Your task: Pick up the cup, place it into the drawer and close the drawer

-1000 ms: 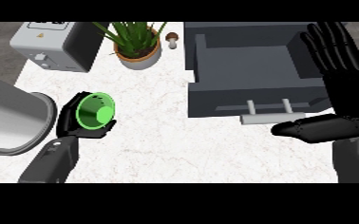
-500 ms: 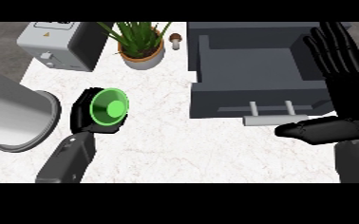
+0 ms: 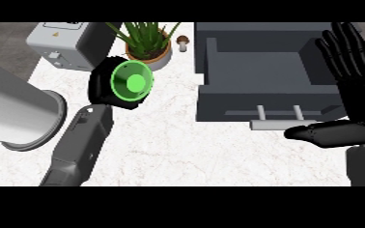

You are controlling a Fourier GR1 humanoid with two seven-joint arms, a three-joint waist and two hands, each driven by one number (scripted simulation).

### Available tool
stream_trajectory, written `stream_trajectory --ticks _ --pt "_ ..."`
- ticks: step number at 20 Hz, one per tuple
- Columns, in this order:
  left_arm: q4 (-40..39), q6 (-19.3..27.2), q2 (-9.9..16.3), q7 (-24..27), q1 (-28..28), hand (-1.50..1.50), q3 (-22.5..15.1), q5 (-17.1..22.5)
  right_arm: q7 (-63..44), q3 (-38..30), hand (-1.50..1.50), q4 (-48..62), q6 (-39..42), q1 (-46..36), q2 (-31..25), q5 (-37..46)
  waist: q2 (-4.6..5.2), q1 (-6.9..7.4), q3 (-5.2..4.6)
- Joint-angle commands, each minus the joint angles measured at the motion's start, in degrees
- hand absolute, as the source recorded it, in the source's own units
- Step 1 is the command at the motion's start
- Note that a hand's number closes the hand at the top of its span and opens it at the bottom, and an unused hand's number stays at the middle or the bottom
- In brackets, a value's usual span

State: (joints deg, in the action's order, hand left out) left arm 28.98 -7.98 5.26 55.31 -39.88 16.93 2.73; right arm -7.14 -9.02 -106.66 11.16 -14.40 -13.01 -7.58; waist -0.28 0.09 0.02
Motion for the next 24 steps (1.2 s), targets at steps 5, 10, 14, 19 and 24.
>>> stream_trajectory --ticks 5,10,14,19,24 --pt "15.6 4.1 -5.1 -18.1 -7.0 1.50 -7.7 1.7 1.5 0.4 -1.50 2.8 -1.6 -1.7 1.1 2.1 -0.29 0.96 0.05" --pt "18.1 12.8 -5.2 -26.8 -15.9 1.50 -11.8 4.5 1.3 1.3 -1.50 2.0 -1.6 -0.8 1.5 2.7 0.09 -0.49 0.00" --pt "16.4 17.5 -5.2 -34.7 -24.4 1.50 -13.5 2.7 0.2 0.9 -1.50 2.4 -1.9 -2.9 0.7 2.8 0.32 -0.83 0.00" --pt "5.0 25.4 -5.3 -38.7 -33.2 1.50 -17.8 6.8 1.5 0.0 -1.50 3.2 0.0 -3.9 0.2 0.3 1.05 -3.37 0.05" --pt "-3.5 27.1 -5.3 -40.5 -36.5 1.50 -22.0 9.0 -0.1 2.3 -1.50 0.1 -0.8 -2.5 1.6 1.5 1.01 -3.98 0.03"
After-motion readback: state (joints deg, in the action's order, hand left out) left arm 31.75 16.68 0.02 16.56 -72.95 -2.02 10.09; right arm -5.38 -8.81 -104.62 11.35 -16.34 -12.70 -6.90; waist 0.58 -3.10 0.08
